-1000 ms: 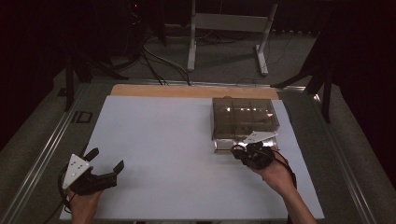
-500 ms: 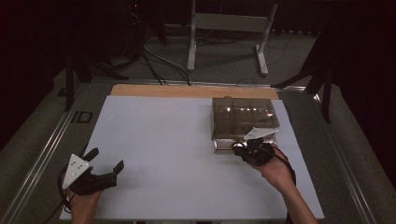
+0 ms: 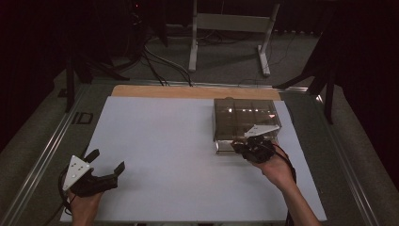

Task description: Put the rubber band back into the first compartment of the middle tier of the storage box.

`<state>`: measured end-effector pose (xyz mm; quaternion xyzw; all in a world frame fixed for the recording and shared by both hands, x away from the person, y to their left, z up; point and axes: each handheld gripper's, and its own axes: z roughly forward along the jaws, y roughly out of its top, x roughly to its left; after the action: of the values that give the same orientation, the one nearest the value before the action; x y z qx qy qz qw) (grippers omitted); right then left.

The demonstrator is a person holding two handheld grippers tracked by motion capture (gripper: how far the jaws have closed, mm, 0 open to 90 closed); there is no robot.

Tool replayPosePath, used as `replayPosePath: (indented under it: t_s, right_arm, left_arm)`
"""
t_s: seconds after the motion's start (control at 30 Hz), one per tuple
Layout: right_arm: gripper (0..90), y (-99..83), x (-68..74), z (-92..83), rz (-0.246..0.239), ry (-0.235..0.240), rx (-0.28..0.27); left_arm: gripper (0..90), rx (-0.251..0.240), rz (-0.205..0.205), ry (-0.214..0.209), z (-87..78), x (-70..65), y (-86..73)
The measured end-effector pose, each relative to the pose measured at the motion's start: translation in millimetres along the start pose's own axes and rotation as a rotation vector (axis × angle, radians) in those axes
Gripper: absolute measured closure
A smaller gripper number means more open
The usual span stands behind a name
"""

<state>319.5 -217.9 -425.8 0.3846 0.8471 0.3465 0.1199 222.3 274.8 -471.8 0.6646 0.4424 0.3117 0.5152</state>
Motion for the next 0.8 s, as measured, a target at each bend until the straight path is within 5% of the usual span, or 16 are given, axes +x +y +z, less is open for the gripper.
replayPosePath:
  t_s: [0.8]
  right_arm:
    - [86.3,11.5,-7.6,8.7,0.041,-0.004,-0.022]
  left_arm:
    - [1.2,0.0,-0.001,0.003,-0.5,0.6,0.1]
